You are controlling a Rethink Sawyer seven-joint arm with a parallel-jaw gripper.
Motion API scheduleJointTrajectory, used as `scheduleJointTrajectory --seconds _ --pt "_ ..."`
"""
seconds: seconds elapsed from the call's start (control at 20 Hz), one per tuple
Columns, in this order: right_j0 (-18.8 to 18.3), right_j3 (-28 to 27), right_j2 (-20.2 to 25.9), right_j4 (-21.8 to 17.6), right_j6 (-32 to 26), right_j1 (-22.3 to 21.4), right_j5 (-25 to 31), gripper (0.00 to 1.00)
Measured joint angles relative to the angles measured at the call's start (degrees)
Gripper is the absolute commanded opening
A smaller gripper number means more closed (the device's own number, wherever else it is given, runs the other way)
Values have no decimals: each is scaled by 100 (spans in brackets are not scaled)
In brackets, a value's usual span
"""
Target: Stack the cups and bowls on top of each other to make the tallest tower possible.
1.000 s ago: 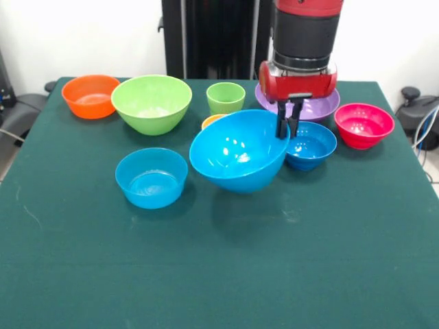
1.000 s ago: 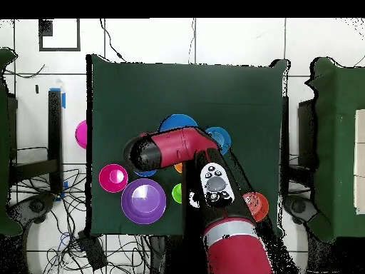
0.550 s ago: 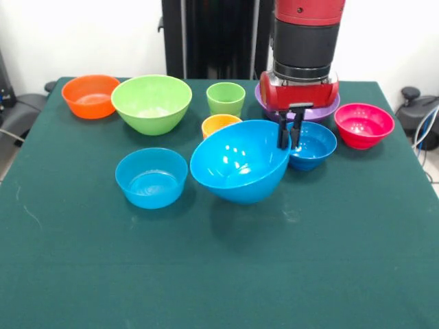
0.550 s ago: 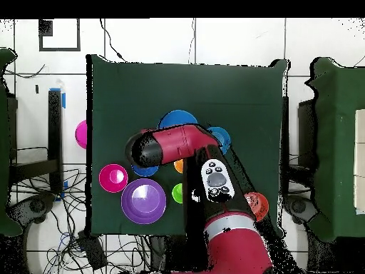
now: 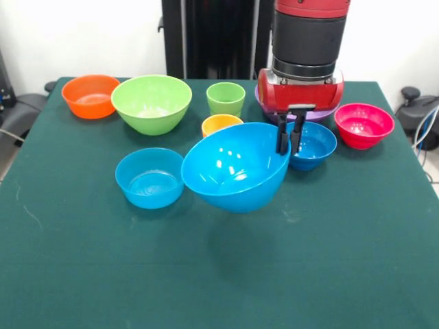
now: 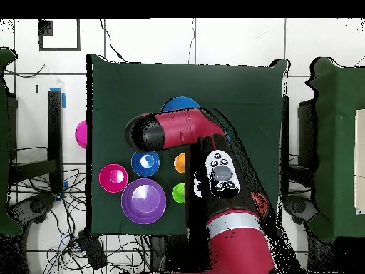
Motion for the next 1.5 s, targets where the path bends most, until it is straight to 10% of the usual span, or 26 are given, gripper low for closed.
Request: scheduleJointTrajectory --seconds 1.5 --pt "-190 -437 41 -7 0 198 188 0"
